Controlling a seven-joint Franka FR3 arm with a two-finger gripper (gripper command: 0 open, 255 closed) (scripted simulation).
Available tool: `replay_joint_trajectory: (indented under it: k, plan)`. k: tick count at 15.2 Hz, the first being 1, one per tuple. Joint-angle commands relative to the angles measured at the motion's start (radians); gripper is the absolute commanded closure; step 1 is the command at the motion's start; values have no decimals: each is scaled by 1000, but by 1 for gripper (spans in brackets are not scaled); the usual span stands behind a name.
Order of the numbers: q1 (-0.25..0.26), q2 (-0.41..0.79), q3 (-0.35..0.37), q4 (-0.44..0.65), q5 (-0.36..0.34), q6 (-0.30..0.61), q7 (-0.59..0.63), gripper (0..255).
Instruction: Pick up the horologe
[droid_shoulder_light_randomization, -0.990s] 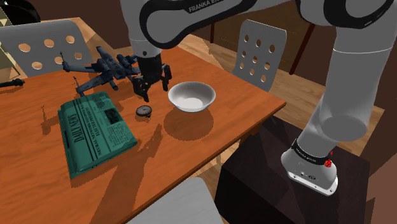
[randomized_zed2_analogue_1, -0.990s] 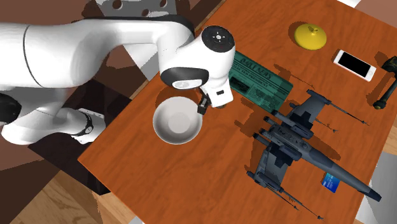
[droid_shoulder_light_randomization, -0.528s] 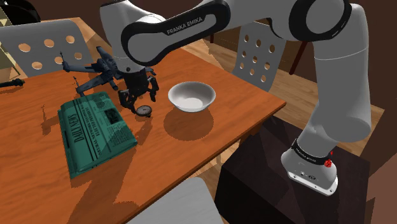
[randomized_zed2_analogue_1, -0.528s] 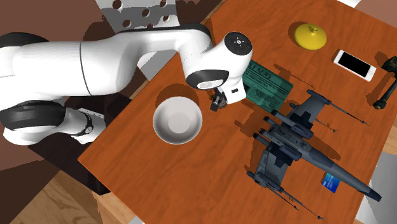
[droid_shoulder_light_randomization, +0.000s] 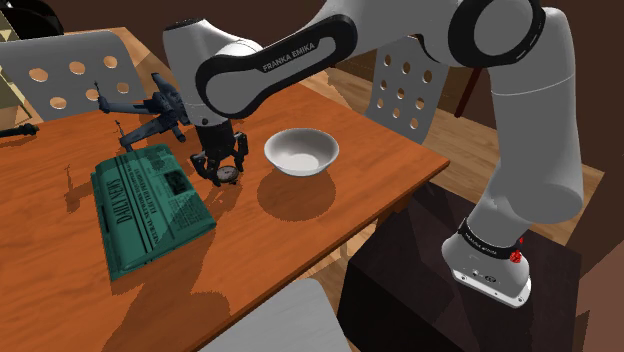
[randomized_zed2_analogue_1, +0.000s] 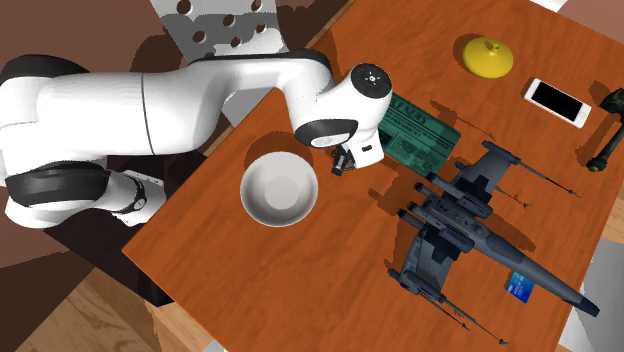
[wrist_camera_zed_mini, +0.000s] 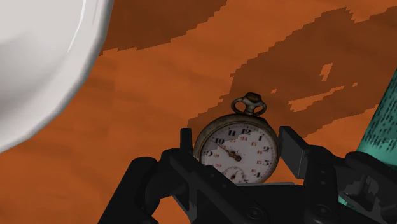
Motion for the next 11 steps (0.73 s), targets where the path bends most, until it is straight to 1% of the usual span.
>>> replay_joint_trajectory:
  k: [1,8,11]
  plan:
    - [-1,1,-1,-1,0,1,0,255]
    - [0,1,0,-2,-1,1,1,255]
    - [1,-10,3,23,6,-33,-3,255]
